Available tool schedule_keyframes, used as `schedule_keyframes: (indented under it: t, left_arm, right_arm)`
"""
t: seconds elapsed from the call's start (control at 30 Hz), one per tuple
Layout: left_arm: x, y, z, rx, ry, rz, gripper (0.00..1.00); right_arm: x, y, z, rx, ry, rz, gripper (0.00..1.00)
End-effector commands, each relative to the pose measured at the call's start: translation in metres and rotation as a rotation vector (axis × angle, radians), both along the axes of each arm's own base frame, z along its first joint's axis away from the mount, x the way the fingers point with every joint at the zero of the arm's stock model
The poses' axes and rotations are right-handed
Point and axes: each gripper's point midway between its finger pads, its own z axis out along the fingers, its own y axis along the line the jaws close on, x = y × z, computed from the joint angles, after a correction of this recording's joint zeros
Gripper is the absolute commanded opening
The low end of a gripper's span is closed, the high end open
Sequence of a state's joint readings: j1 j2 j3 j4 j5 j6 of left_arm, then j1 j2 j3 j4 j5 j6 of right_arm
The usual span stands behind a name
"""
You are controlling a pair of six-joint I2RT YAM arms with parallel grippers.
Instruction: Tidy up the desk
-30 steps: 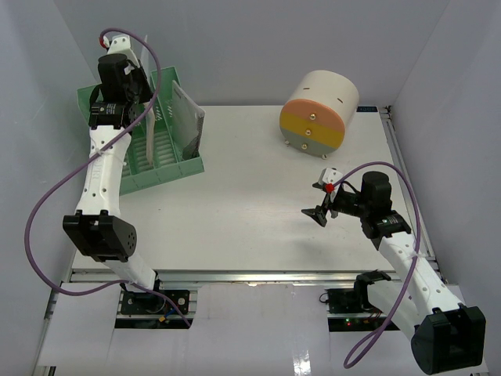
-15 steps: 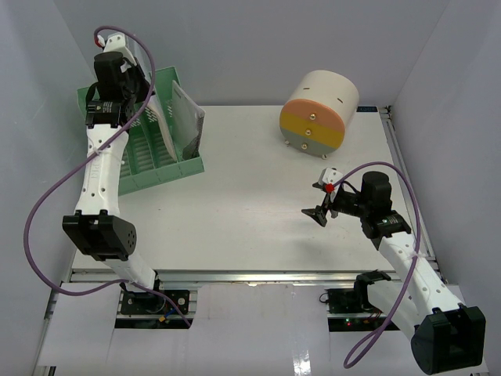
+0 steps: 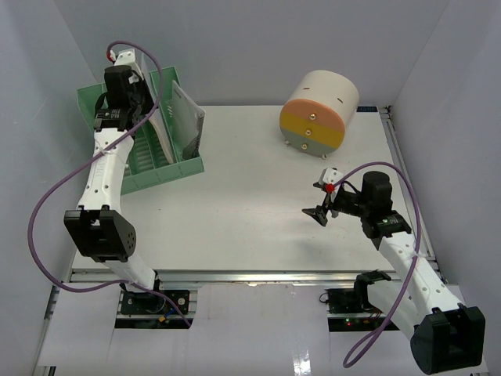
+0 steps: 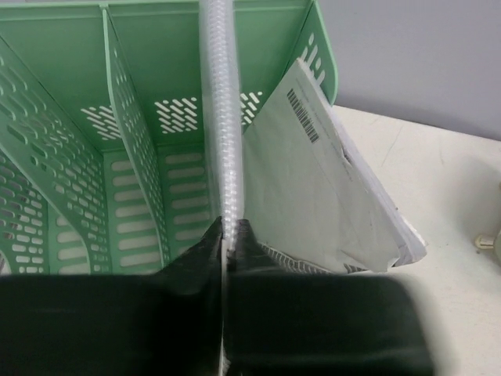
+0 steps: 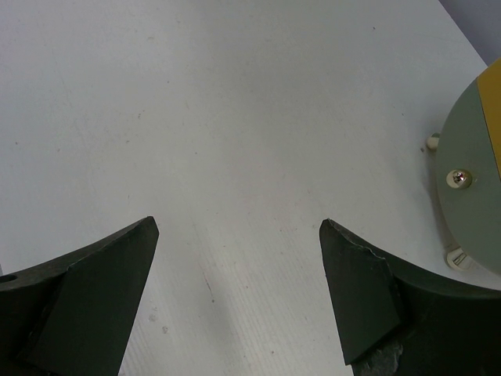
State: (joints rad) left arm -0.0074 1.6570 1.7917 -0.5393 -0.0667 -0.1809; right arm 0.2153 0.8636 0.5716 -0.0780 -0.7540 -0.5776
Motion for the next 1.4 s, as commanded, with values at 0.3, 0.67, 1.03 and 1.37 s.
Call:
schedule_keyframes:
  t: [0.3, 0.67, 1.03, 1.37]
  left_arm:
    - [-0.047, -0.008, 0.085, -0.025, -0.212, -0.053, 0.95]
    - [-0.171, -0.081, 0.135, -0.103, -0.463, -0.478, 0.98]
    - [-0.249, -0.156, -0.008, -0.399, -0.295, -0.965, 0.98]
    - [-0.258, -0.162, -0.096, -0.376, -0.188, -0.942, 0.98]
  right_arm:
    - [0.011, -0.012, -0.004, -0.007, -0.011, -0.052, 0.90]
    - [0.040, -0.058, 0.011, 0.072, 0.071, -0.297, 0.90]
    - [0.062, -0.118, 0.012, 0.196, 0.198, -0.631, 0.90]
    - [0.067, -0.156, 0.012, 0.277, 0.175, -0.907, 0.90]
